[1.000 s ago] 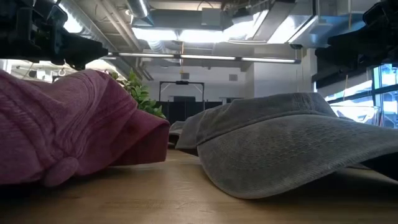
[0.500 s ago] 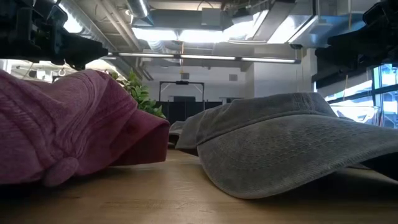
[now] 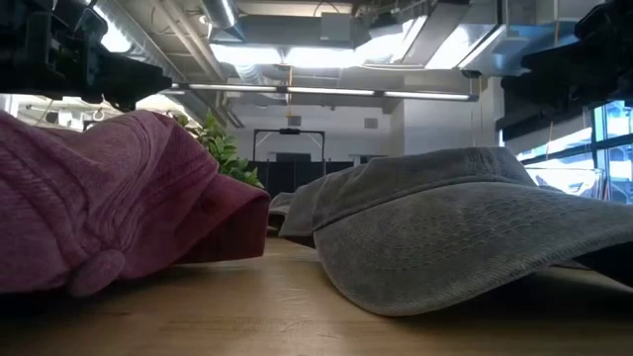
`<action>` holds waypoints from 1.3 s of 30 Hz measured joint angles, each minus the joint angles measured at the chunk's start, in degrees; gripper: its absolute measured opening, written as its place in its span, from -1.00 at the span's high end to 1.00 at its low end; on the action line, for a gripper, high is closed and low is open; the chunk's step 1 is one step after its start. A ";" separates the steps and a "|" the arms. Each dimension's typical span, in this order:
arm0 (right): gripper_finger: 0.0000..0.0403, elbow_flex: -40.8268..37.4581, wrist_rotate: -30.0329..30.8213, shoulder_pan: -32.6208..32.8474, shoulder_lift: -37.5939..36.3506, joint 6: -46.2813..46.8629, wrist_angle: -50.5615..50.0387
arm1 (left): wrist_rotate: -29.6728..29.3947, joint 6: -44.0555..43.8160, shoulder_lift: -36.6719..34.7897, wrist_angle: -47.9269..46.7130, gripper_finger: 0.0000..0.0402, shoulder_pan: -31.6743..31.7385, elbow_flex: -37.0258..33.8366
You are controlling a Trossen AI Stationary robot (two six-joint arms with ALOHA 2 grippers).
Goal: Pick & Place hat
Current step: Put the gray cap into the right transparent bin
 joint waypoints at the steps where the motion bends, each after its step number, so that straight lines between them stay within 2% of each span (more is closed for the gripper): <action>1: -0.18 0.00 0.00 0.00 0.00 1.05 0.00 | 0.01 0.00 0.00 0.01 0.26 0.01 0.01; 7: -0.19 0.00 0.70 0.02 0.01 8.25 0.00 | 0.02 0.00 0.00 0.00 0.26 0.00 0.00; 13: -0.19 0.00 8.84 0.00 0.01 11.40 0.19 | 0.01 0.00 0.00 0.00 0.26 0.00 0.01; 18: -0.19 0.00 16.96 0.00 0.02 12.93 5.56 | 0.00 0.00 0.00 0.02 0.26 0.02 0.00; 22: -0.19 0.04 17.16 0.00 0.04 4.90 17.31 | 0.02 0.00 0.00 0.01 0.26 0.00 0.01; 24: -0.19 1.88 13.48 0.00 0.29 -2.03 20.23 | 0.02 0.00 0.00 0.01 0.26 0.01 0.00; 26: -0.19 5.58 9.67 0.00 1.48 -6.94 18.69 | -0.62 0.52 0.00 0.50 0.26 0.00 0.00; 31: -0.18 19.86 10.15 0.00 12.86 -5.65 2.24 | -2.69 0.68 0.00 0.85 0.26 0.00 0.01; 35: -0.18 32.00 10.33 -0.51 28.48 -0.91 -12.68 | -2.79 0.53 0.00 1.63 0.26 0.00 0.01; 39: -0.18 41.07 8.54 -4.08 45.60 3.45 -24.02 | -3.08 0.55 0.00 2.36 0.26 0.02 0.02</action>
